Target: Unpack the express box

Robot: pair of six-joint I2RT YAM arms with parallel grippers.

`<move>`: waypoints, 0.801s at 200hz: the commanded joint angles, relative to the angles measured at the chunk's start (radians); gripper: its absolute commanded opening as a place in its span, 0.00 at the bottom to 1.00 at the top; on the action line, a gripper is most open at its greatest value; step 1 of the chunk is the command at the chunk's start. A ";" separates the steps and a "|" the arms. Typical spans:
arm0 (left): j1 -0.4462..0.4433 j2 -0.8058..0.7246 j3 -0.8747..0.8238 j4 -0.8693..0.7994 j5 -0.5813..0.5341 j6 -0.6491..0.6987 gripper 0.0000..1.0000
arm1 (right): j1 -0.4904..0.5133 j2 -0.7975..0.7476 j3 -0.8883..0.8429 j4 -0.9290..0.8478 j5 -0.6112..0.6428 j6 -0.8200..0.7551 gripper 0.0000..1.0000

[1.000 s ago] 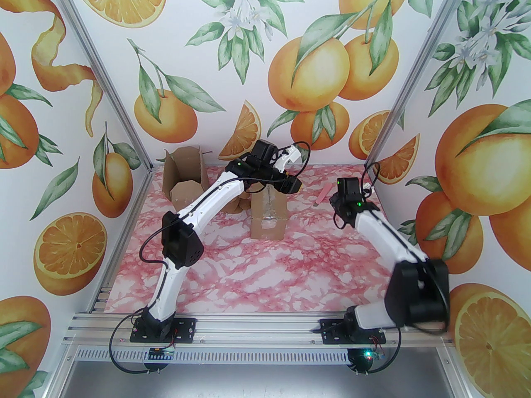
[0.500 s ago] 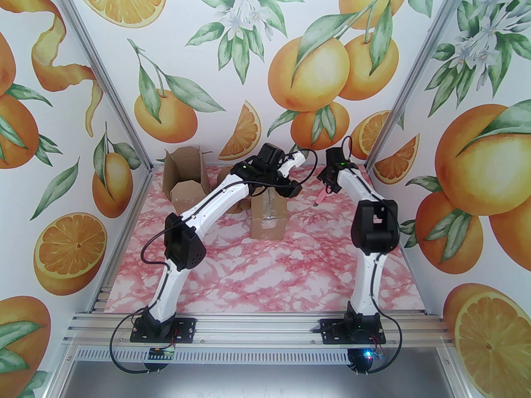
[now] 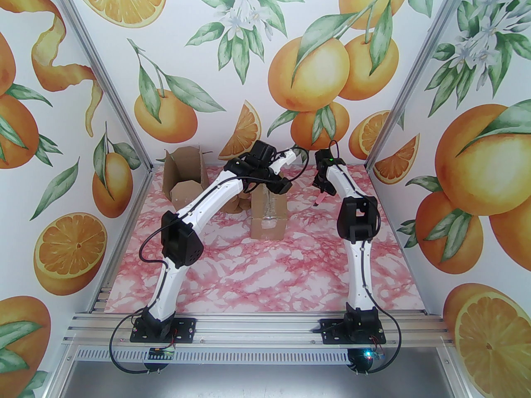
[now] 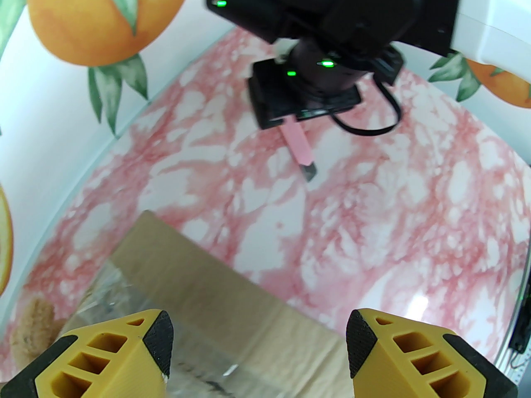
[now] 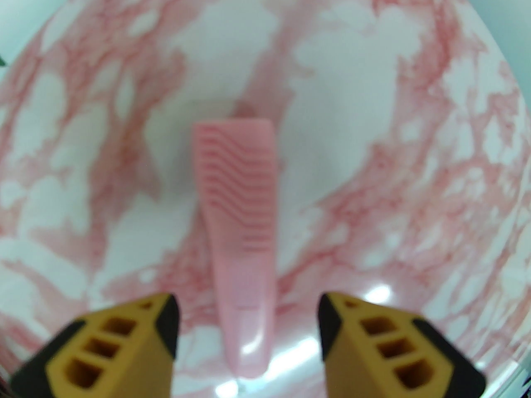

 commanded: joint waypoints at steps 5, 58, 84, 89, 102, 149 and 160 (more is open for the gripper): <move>0.010 -0.034 0.003 -0.014 0.009 0.008 0.73 | -0.003 0.045 0.021 -0.036 0.035 -0.014 0.61; 0.016 -0.031 0.004 -0.013 0.005 0.004 0.73 | -0.006 0.090 0.034 0.028 0.007 -0.034 0.61; 0.016 -0.031 0.004 -0.016 0.002 -0.003 0.73 | -0.012 0.126 0.078 -0.018 -0.004 -0.019 0.59; 0.016 -0.033 0.003 -0.016 0.001 -0.004 0.73 | -0.012 0.133 0.088 -0.028 -0.006 -0.019 0.58; 0.017 -0.035 0.002 -0.016 -0.001 -0.006 0.73 | -0.013 0.151 0.101 -0.054 -0.016 -0.018 0.54; 0.016 -0.041 -0.004 -0.017 0.005 -0.014 0.73 | 0.004 0.139 0.035 -0.047 -0.049 -0.041 0.35; 0.016 -0.043 -0.006 -0.019 0.011 -0.019 0.73 | 0.010 0.116 -0.004 -0.034 -0.042 -0.049 0.32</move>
